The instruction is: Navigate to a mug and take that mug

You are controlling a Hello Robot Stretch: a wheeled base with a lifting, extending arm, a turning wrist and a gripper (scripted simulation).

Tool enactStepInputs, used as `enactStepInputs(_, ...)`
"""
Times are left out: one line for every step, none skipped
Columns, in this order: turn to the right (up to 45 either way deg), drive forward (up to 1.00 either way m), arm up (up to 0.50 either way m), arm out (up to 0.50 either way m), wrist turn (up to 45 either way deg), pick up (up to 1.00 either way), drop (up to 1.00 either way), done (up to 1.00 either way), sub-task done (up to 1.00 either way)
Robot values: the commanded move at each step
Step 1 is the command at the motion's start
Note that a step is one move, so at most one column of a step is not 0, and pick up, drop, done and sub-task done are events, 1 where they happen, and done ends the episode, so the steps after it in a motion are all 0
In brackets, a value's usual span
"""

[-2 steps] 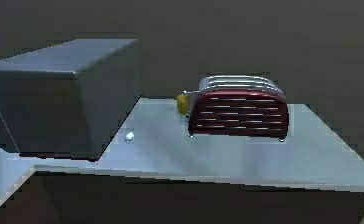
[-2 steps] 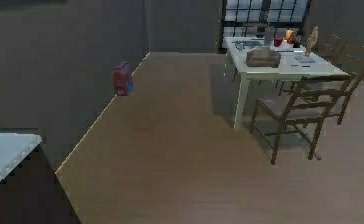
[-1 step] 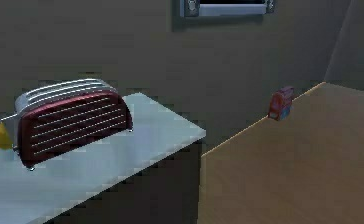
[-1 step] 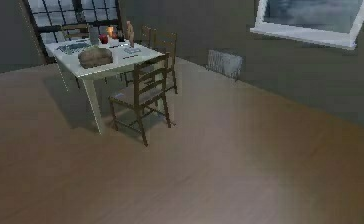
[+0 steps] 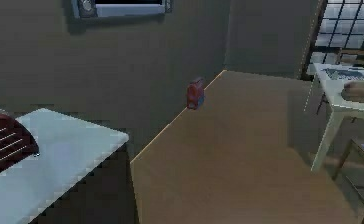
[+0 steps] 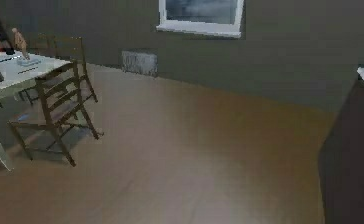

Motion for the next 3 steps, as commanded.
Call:
enactStepInputs(0.0,0.75,0.00,0.00,0.0,0.00,0.00,0.00,0.00)
enactStepInputs(-12.0,0.00,0.00,0.00,0.0,0.00,0.00,0.00,0.00)
enactStepInputs(0.0,0.20,0.00,0.00,0.0,0.00,0.00,0.00,0.00)
